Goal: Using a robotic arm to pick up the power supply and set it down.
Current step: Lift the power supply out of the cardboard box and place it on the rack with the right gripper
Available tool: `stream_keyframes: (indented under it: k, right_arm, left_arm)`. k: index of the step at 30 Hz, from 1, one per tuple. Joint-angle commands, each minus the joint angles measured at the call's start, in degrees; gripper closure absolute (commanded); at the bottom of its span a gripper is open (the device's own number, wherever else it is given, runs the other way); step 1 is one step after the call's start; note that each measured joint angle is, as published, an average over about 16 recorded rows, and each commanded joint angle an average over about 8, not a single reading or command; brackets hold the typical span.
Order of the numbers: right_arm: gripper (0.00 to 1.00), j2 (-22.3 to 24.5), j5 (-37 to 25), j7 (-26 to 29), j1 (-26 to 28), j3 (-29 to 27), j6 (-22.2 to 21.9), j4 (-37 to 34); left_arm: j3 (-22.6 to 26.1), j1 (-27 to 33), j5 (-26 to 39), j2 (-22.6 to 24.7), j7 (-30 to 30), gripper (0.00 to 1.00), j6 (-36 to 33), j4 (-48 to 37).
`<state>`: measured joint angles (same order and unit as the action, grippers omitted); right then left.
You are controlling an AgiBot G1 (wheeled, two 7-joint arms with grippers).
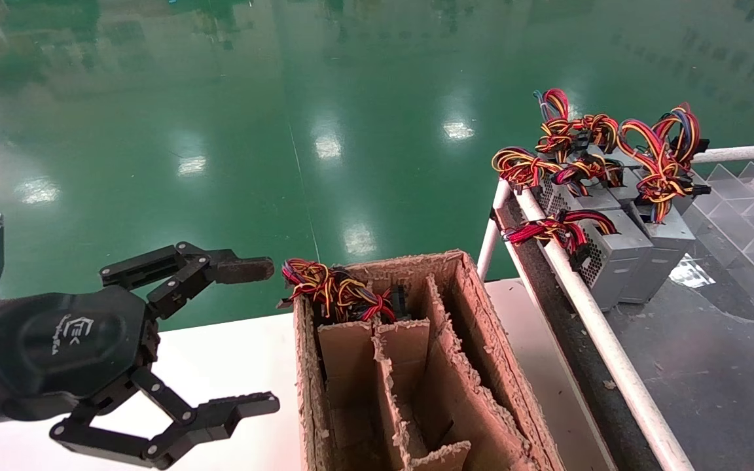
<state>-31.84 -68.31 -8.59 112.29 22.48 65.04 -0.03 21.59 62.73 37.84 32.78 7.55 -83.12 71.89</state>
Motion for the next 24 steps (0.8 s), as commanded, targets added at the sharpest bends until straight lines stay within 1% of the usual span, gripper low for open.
stream_keyframes:
  k: [1, 6, 12, 20, 24]
  right_arm:
    - [1.00, 0.29, -0.65, 0.74, -0.68, 0.46, 1.98, -0.63]
    - [1.00, -0.57, -1.71, 2.56, -1.90, 1.17, 4.26, -1.46]
    - [1.00, -2.77, -2.51, 4.08, -3.39, 1.67, 5.30, -1.89]
    - [1.00, -5.00, -2.54, 4.93, -5.20, 1.62, 7.55, -1.69]
    - [1.00, -5.74, -2.15, 5.18, -5.93, 1.32, 8.00, -1.62]
  left_arm:
    - [0.00, 0.00, 0.00, 0.00, 0.00, 0.00, 0.00, 0.00]
    - [0.00, 0.00, 0.00, 0.00, 0.00, 0.00, 0.00, 0.00]
    - [0.00, 0.00, 0.00, 0.00, 0.00, 0.00, 0.00, 0.00]
    - [0.01, 0.00, 0.00, 0.00, 0.00, 0.00, 0.00, 0.00]
    - [0.01, 0.00, 0.00, 0.00, 0.00, 0.00, 0.00, 0.00]
